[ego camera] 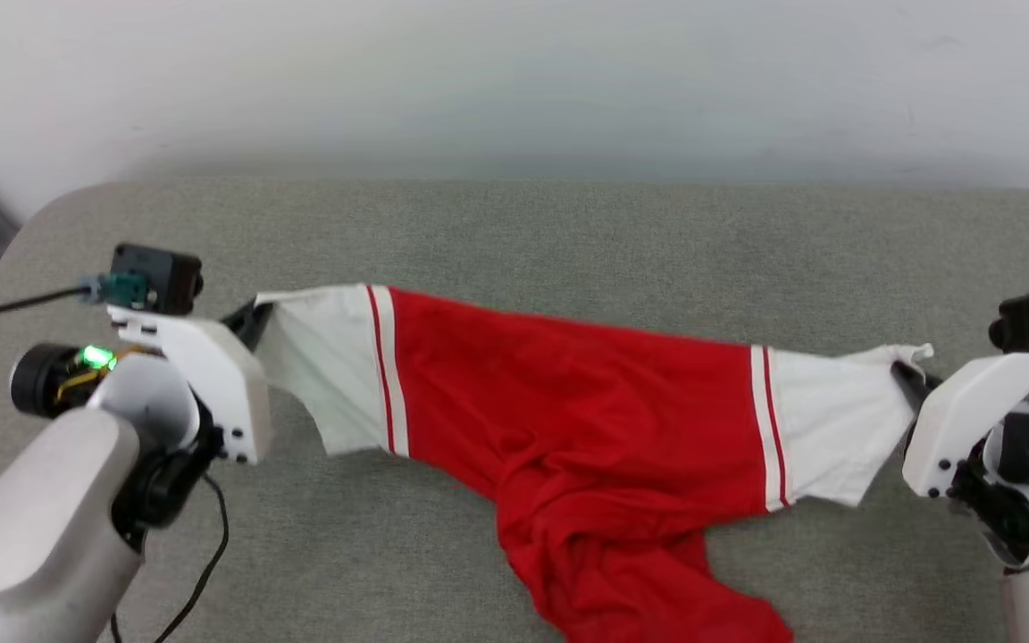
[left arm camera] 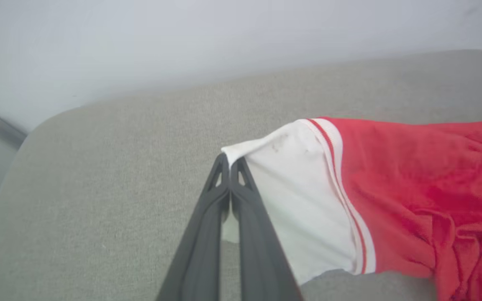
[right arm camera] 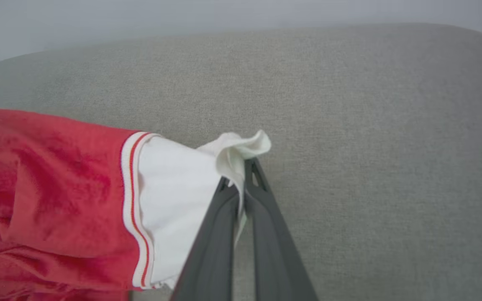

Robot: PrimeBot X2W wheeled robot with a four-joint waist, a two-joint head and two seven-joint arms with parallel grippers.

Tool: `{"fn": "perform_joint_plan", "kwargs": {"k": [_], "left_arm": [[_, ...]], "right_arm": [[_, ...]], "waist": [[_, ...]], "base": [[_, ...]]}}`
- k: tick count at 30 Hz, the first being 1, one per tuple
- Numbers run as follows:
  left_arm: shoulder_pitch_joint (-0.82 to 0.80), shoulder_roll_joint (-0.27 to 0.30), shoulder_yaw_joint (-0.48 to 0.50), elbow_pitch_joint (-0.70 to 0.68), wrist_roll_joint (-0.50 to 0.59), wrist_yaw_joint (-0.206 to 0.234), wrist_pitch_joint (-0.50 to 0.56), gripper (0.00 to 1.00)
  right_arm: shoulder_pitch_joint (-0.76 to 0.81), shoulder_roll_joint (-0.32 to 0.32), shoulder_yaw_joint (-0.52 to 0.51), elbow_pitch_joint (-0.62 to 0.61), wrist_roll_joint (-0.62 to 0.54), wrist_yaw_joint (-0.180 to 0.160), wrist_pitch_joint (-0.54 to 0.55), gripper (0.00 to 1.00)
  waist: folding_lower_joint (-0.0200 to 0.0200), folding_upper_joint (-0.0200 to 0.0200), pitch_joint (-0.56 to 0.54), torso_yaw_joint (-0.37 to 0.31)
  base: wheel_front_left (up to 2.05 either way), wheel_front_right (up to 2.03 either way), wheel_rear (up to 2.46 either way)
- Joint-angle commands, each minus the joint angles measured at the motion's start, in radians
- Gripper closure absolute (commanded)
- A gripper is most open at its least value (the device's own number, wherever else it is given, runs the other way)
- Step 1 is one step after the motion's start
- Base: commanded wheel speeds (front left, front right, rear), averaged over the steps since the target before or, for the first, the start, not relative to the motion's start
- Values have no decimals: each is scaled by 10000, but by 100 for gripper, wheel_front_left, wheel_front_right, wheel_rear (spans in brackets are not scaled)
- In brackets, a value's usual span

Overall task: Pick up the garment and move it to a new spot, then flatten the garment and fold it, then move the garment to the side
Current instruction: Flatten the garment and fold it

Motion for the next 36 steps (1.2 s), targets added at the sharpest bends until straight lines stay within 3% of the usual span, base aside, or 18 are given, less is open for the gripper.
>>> {"fn": "perform_joint_plan", "kwargs": {"k": [1, 7, 17, 24, 36], "left_arm": [[-640, -251, 106, 257, 152, 141, -123, 100], [-2633, -1067, 292, 1884, 696, 413, -768, 100], [-5878, -1915, 667, 4540, 1176, -101, -2456, 100], [-8409, -1889, 1211, 5681, 1380, -231, -3702, 100], [-11211, -1654, 1586, 6170, 1632, -580, -4979, 100]], "right_arm": [[-540, -129, -6, 246, -126, -3, -238, 100], [-2428, -458, 346, 1231, -519, -5, -1073, 100], [-5941, -992, 1030, 2732, -1288, -5, -2527, 100], [-8962, -1126, 1128, 3476, -2276, -5, -3814, 100], [-12458, -509, 719, 4430, -3329, -6, -5569, 100]], "waist": [[0, 0, -103, 84], [0, 0, -14, 1], [0, 0, 1143, -233], [0, 0, 2546, -441], [0, 0, 4194, -741]], "base": [[0, 0, 0], [0, 0, 0], [0, 0, 0], [0, 0, 0], [0, 0, 0]]}}
